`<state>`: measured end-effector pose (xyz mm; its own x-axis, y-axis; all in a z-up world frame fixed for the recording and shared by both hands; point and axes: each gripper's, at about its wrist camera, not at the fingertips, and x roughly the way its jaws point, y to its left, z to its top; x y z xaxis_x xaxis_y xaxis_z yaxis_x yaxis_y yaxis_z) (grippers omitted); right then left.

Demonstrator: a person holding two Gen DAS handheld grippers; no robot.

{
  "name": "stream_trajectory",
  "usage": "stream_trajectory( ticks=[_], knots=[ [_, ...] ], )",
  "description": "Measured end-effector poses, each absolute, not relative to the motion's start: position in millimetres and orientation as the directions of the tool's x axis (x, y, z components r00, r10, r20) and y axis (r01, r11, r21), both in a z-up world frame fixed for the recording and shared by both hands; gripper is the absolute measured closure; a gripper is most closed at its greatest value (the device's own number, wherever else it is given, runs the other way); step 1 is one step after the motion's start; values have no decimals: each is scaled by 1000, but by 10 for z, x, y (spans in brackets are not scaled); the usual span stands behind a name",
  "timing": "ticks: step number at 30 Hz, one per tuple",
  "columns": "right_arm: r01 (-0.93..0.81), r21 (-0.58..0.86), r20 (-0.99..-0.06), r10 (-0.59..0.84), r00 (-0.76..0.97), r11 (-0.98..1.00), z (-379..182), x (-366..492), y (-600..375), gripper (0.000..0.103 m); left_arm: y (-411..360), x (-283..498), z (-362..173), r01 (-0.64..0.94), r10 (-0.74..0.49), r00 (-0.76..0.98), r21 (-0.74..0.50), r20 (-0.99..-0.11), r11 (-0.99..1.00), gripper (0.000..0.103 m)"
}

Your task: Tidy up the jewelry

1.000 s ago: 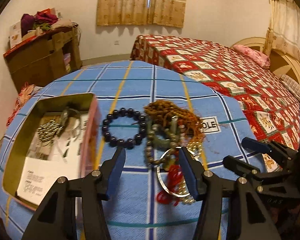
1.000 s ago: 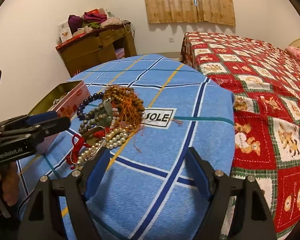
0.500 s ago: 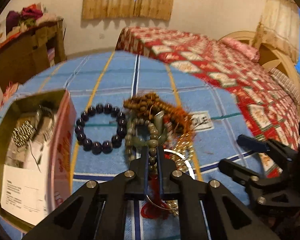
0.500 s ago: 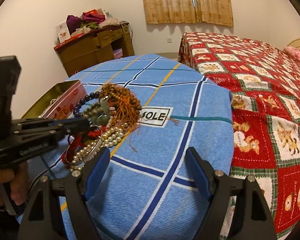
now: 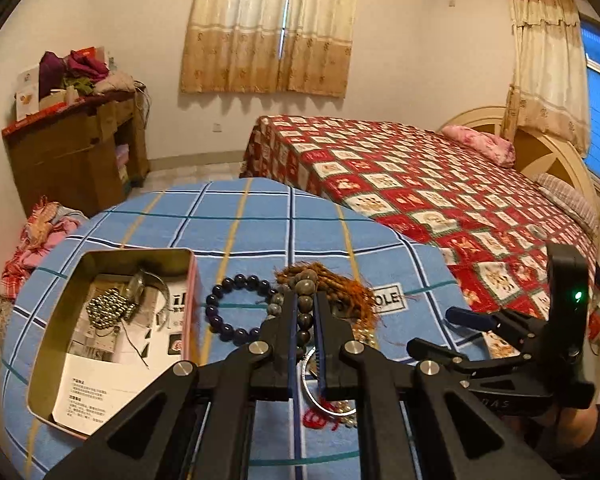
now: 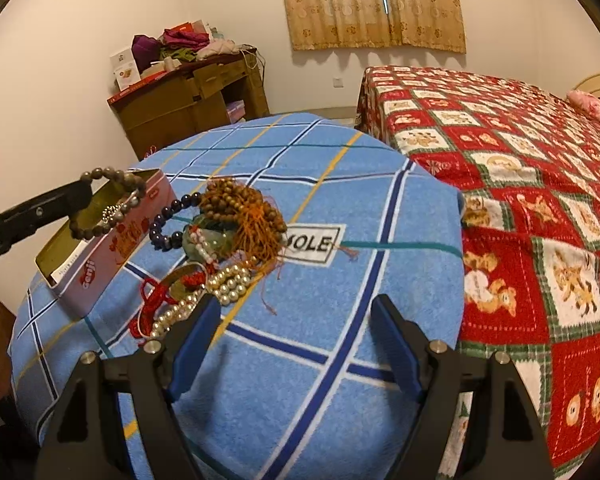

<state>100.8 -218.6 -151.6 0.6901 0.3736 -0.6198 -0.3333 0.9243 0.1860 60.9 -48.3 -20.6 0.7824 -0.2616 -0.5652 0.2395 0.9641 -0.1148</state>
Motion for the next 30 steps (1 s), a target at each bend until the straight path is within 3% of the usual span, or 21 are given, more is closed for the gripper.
stream_trajectory(
  ticks=[8,20,23,30],
  knots=[
    [-411,88,-635,369,679,907,-1291,1397,-1779,23,-381,760,-308,197,-233,781,-125,-580,972,97],
    [-469,68,-688,382,617,880,-1340,1850,-1360,26,-245,900,-376,169,-221,779,-143,-587,975,97],
    [-471,67,-707,375,600,880,-1410,1906,-1318,33,-233,966,-421,160,-215,774,-145,-596,976,97],
    [-492,63,-719,382,581,868,-1458,1854,-1325,69,-214,1011,-429,154,-222,770,-163,-598,975,97]
  ],
)
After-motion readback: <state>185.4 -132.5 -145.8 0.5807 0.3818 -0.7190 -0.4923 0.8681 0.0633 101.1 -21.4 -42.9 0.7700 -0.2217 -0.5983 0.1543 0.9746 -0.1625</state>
